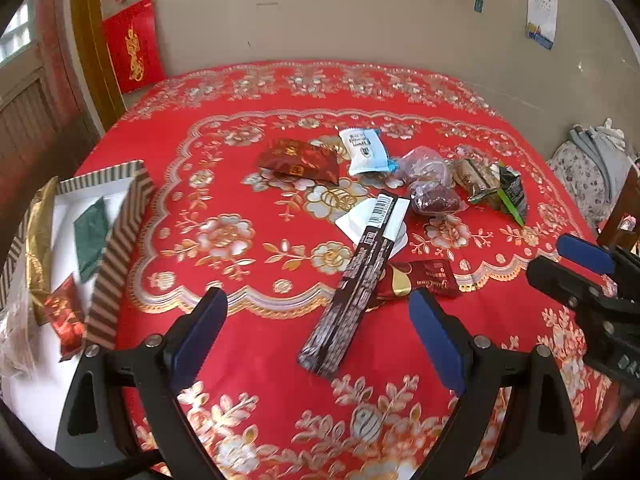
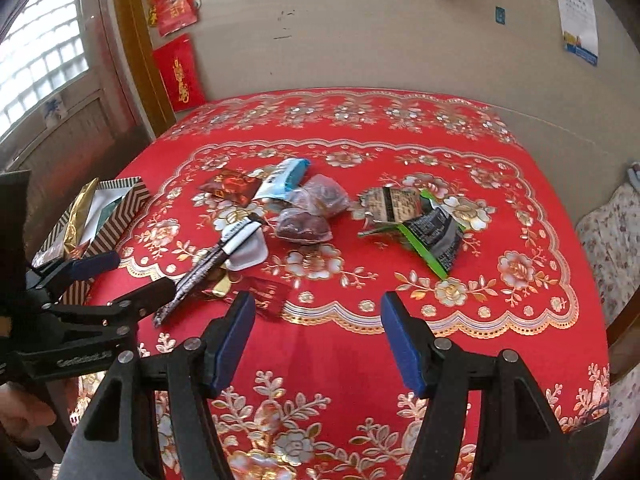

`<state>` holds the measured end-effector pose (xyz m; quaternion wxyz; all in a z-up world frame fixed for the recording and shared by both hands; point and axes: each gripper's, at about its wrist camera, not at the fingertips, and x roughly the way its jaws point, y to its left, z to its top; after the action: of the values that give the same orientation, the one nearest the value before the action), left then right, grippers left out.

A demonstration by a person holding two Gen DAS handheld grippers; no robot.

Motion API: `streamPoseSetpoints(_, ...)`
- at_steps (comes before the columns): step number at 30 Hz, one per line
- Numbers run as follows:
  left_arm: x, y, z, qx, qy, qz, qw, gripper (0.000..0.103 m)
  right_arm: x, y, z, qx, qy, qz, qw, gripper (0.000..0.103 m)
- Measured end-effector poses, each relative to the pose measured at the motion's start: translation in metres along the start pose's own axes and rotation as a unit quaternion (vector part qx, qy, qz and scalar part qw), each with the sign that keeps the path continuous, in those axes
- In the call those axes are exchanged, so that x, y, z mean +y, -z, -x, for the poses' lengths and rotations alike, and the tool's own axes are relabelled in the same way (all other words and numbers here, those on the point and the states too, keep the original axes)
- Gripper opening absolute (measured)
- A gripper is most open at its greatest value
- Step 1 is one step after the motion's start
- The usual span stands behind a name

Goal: Organize snacks
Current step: 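Grasp the dark chocolate stick with the left tool while the right tool grasps the purple-brown candy bag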

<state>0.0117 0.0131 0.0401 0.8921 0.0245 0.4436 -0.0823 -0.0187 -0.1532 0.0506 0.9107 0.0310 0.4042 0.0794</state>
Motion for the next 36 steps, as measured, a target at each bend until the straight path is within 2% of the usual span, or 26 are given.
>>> streamPoseSetpoints(6,-0.006,-0.005,-0.023,0.021,-0.004,-0.003,0.9998,0.092,-0.005,0.004,-0.007,0.007,-0.009,-0.001,1.000,0.065)
streamPoseSetpoints(9,-0.005,-0.007,-0.033,0.034,0.010,0.009,0.9993,0.092,-0.007,0.004,-0.009,0.008,-0.009,-0.003,1.000,0.065)
streamPoseSetpoints(17,-0.007,-0.009,-0.043,0.035,0.012,0.008,0.9993,0.091,-0.010,-0.002,-0.015,0.011,-0.005,-0.003,1.000,0.065)
streamPoseSetpoints(20,-0.007,-0.010,-0.043,0.026,0.026,0.013,0.9992,0.074,-0.011,-0.014,-0.022,0.009,-0.001,-0.008,1.000,0.065)
streamPoseSetpoints(21,-0.006,-0.010,-0.041,0.022,0.026,0.014,0.9993,0.063,-0.011,-0.019,-0.025,0.009,-0.002,-0.013,1.000,0.065)
streamPoseSetpoints(22,-0.007,-0.011,-0.040,0.021,0.025,0.012,0.9994,0.044,-0.012,-0.027,-0.031,0.010,-0.008,-0.022,1.000,0.065)
streamPoseSetpoints(23,-0.006,-0.012,-0.040,0.022,0.021,0.009,0.9995,0.032,-0.011,-0.033,-0.036,0.012,-0.014,-0.025,1.000,0.067)
streamPoseSetpoints(24,-0.005,-0.013,-0.041,0.030,0.014,0.007,0.9994,0.026,-0.010,-0.041,-0.043,0.017,-0.022,-0.023,0.999,0.069)
streamPoseSetpoints(26,0.001,-0.012,-0.041,0.033,0.019,0.012,0.9992,0.024,-0.005,-0.054,-0.057,0.026,-0.030,-0.011,0.999,0.074)
streamPoseSetpoints(30,0.014,-0.009,-0.031,0.016,0.014,0.025,0.9994,0.024,-0.007,-0.071,-0.087,0.069,-0.016,-0.015,0.997,0.075)
streamPoseSetpoints(33,0.021,-0.010,-0.025,0.010,0.024,0.035,0.9991,0.024,-0.007,-0.078,-0.099,0.077,-0.027,-0.035,0.996,0.075)
streamPoseSetpoints(36,0.021,-0.010,-0.021,0.009,0.029,0.033,0.9990,0.024,-0.004,-0.079,-0.112,0.091,-0.012,-0.035,0.995,0.075)
